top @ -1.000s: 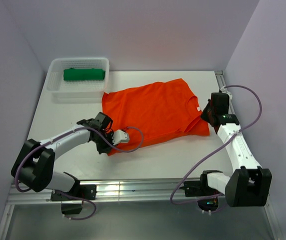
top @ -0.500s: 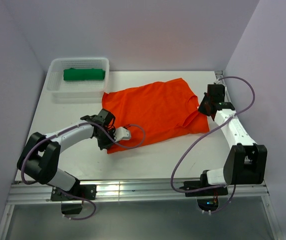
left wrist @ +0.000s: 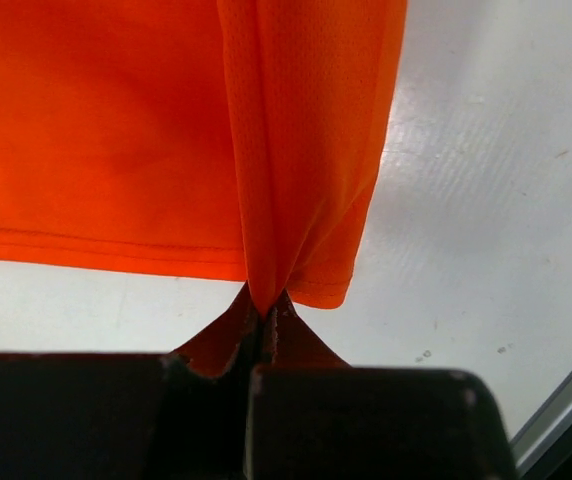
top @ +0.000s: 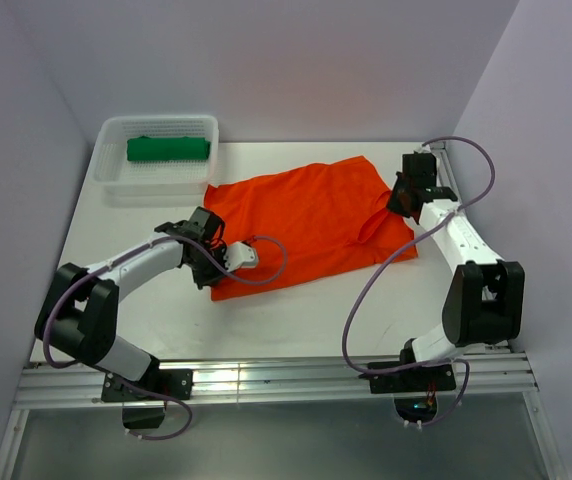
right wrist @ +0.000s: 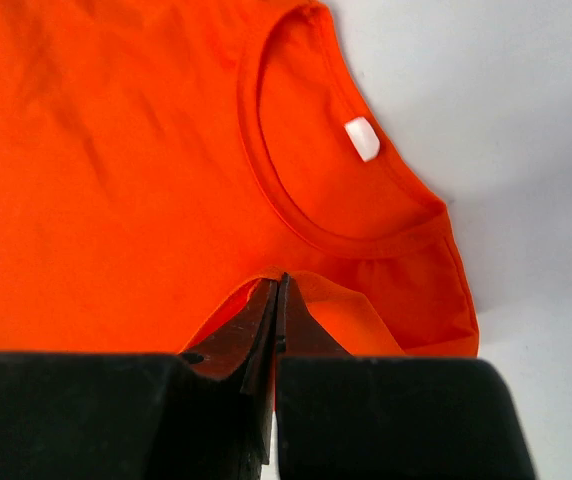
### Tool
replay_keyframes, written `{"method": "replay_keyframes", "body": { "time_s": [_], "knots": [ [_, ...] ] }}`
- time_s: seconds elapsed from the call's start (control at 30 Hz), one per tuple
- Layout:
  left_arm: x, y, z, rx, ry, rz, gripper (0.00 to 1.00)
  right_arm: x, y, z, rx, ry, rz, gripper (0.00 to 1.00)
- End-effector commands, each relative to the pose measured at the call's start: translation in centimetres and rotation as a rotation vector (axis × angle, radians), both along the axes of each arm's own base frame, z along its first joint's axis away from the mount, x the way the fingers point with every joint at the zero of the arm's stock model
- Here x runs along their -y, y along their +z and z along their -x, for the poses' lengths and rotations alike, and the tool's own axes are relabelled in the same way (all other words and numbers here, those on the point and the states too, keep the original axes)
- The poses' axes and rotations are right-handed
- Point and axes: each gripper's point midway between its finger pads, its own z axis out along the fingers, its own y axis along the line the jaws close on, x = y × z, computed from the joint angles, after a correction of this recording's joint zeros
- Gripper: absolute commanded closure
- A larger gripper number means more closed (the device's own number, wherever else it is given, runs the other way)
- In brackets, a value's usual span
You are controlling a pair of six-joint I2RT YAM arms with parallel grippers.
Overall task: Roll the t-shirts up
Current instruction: Fold the tshirt
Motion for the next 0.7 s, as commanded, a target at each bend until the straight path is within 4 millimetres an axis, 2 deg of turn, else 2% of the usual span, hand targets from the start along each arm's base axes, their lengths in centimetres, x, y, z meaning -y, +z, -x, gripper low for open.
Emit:
{"method": "replay_keyframes", "body": {
  "time_s": [0.0, 0.3, 0.67],
  "knots": [
    [0.0, 0.9, -1.4, 0.026, -0.017, 0.003, 1.0, 0.1, 2.5, -2.3, 0.08, 0.0, 0.028, 1.0],
    [-0.1, -0.2, -2.1, -0.003, -0.014, -0.017, 1.0, 0.1, 2.3, -3.7, 0.068, 0.004, 0.045, 1.0],
    [-0.4, -0.3, -3.8, 0.011, 0.013, -0.014, 1.0, -0.2, 1.7, -5.4, 0.055, 0.012, 0.036, 1.0]
  ]
}}
